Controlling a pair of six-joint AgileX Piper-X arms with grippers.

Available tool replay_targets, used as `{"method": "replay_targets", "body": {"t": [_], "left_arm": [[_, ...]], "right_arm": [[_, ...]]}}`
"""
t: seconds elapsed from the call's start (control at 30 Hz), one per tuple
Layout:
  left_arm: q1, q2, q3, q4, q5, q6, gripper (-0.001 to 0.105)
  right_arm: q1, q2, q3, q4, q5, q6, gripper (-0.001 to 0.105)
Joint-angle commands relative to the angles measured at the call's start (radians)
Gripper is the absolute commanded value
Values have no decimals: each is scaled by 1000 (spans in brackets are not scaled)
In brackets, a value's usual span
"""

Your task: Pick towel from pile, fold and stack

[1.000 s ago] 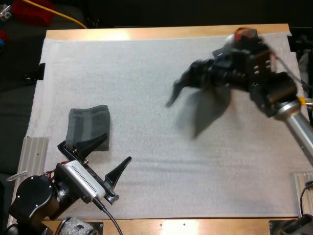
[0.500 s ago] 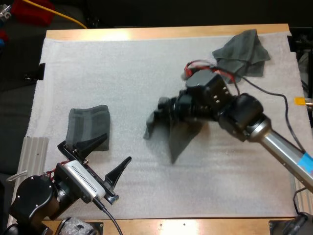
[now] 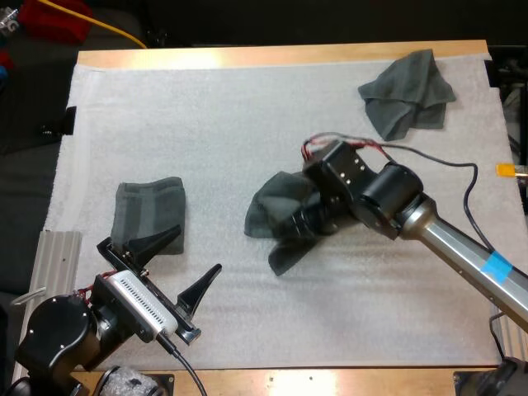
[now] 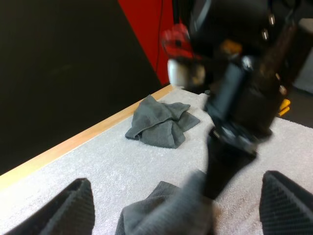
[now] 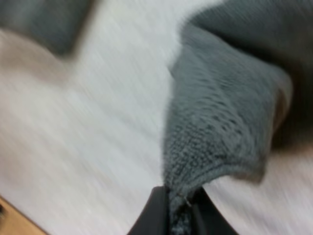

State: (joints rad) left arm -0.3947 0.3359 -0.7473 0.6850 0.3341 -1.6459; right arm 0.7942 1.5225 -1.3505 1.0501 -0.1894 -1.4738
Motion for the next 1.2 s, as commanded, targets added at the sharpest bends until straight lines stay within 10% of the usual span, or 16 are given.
{"method": "replay_targets", "body": {"t": [0.0,0.8,1.17], "left_arm": [[-6,3,-6,-3,8,-9,67],[-6,3,-6,-3,8,-9,67],[-6,3,-6,-3,8,-9,67]], "right_arm": [[0,-7,9,45,7,-21,1],[0,-144,123,411,90,-102,1],[0,-230,123,359,104,-93,1]]}}
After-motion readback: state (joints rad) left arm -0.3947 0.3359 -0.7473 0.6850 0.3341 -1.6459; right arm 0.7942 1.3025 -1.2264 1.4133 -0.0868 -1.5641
